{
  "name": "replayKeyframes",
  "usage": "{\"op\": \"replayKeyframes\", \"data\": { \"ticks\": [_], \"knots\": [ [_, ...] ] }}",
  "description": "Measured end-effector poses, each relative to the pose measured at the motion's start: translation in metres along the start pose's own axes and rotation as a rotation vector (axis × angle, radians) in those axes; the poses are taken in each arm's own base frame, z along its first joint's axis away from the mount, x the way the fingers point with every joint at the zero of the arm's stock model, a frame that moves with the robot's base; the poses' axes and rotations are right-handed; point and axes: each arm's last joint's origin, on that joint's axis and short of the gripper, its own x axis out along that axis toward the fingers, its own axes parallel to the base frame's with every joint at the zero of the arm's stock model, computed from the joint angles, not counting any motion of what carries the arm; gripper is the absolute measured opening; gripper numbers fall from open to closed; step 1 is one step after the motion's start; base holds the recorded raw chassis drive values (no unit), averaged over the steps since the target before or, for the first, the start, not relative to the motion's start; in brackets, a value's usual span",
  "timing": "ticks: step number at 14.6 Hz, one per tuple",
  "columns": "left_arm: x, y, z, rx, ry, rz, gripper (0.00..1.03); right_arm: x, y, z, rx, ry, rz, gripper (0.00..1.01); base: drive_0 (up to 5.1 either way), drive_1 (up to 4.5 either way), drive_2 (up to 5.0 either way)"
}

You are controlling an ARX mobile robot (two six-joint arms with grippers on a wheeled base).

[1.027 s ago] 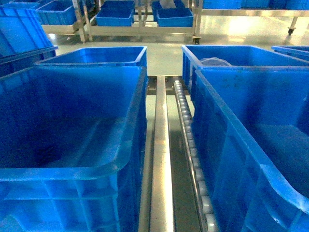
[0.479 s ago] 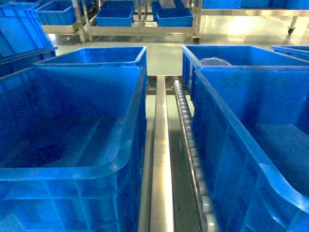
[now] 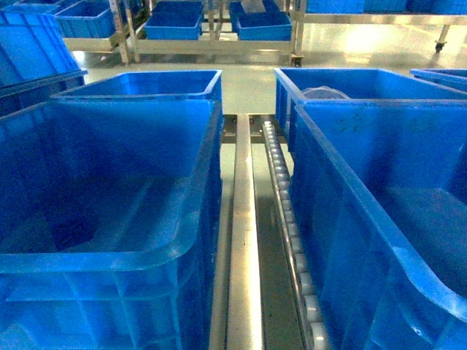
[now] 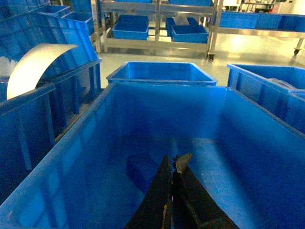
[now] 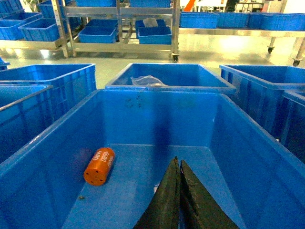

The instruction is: Sort blue parts and orange caps into right shelf containers

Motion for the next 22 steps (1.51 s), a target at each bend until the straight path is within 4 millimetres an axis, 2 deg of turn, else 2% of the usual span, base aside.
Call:
{"op": "replayKeyframes", "data": {
  "ticks": [3,13,14,15,19,20,22],
  "knots": [
    [-0.005,0.000,-0.005,0.001,-0.003,0.000,0.02,-0.004,0.000,-0.006,0.000,-0.004,0.000,0.02,0.0,0.00,0.0],
    [-0.021,0.000,-0.004,0.001,-0.013,0.000,0.02,-0.021,0.000,-0.005,0.000,-0.019,0.000,0.02,0.0,0.00,0.0],
    [-0.028,0.000,-0.009,0.002,0.035,0.000,0.02,-0.028,0.000,-0.012,-0.001,0.035,0.004,0.02,0.0,0.00,0.0],
    [-0.032,0.000,-0.008,0.002,0.008,0.000,0.02,-0.032,0.000,-0.009,-0.001,-0.002,0.002,0.02,0.0,0.00,0.0],
    [-0.032,0.000,-0.008,0.002,0.003,0.001,0.02,-0.032,0.000,-0.008,-0.001,-0.010,0.000,0.02,0.0,0.00,0.0],
    [-0.032,0.000,-0.007,0.002,0.003,0.000,0.09,-0.032,0.000,-0.008,-0.003,-0.009,0.000,0.09,0.0,0.00,0.0],
    [-0.032,0.000,-0.007,0.002,0.003,0.000,0.31,-0.032,0.000,-0.008,-0.003,-0.009,0.000,0.29,0.0,0.00,0.0]
  ]
}}
